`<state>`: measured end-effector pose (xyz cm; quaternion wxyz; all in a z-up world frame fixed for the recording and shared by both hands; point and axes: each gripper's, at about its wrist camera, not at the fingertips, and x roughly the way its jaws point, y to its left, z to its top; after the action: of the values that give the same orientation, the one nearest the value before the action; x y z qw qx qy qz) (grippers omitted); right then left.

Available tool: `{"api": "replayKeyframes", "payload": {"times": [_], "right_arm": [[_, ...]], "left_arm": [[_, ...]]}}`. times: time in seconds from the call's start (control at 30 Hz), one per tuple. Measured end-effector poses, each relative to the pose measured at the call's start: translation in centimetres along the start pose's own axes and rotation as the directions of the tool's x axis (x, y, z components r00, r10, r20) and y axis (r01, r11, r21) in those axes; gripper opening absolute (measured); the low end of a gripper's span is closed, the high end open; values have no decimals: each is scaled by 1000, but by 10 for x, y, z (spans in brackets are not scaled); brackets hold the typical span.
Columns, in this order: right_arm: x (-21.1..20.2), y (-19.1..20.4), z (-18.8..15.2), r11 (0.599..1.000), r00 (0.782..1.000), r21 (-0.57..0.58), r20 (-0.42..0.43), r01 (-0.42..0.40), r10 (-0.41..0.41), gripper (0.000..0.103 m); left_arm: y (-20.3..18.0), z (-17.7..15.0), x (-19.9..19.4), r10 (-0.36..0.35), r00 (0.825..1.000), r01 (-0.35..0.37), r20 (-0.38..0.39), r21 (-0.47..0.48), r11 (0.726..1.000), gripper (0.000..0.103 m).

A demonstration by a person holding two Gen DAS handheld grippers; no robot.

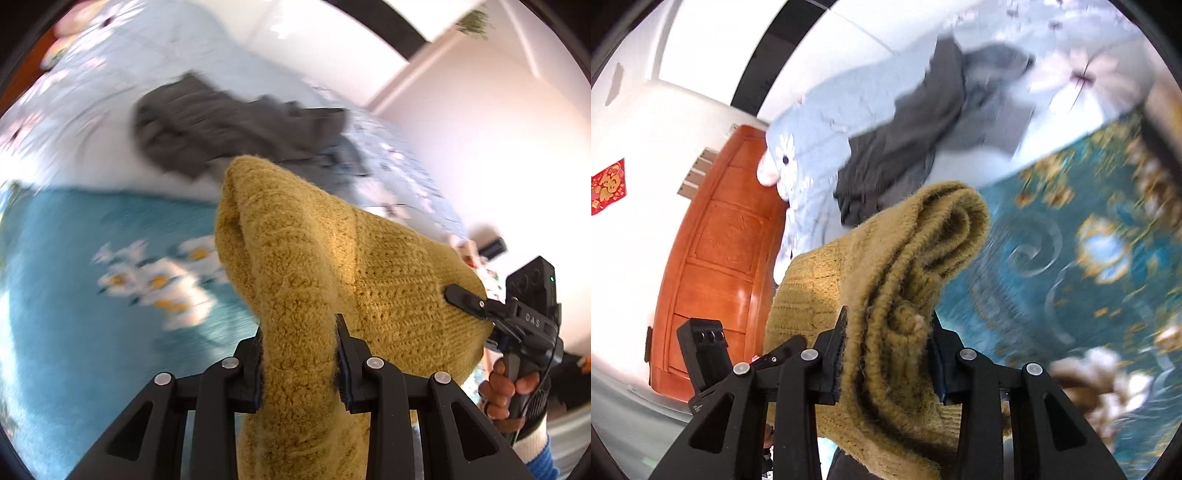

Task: Fold clothes
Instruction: 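Carry the folded sweater with both grippers over the stack of folded clothes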

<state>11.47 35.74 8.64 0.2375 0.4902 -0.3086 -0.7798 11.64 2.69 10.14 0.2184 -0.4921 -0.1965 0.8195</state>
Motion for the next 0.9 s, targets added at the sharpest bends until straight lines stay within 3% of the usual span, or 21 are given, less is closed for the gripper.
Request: {"api": "replayKeyframes", "payload": {"times": [0.13, 0.3, 0.5, 0.7, 0.9], "right_arm": [[-77, -9, 20, 999, 996, -16, 80, 38, -37, 37], [-163, -36, 40, 993, 982, -20, 152, 119, -115, 38], [-250, -80, 58, 972, 954, 1, 189, 236, -232, 37], [-298, -118, 86, 949, 929, 12, 202, 314, -310, 37], [-331, -158, 125, 933, 910, 30, 213, 359, -357, 38]], "left_arm": [[-70, 18, 16, -56, 998, 58, -27, 97, 994, 32], [-161, 30, 51, -133, 987, 150, -93, 207, 967, 32], [-248, 41, 107, -184, 966, 228, -180, 268, 936, 32], [-316, 49, 160, -213, 945, 281, -248, 283, 917, 32], [-365, 59, 202, -239, 936, 306, -257, 268, 914, 32]]}}
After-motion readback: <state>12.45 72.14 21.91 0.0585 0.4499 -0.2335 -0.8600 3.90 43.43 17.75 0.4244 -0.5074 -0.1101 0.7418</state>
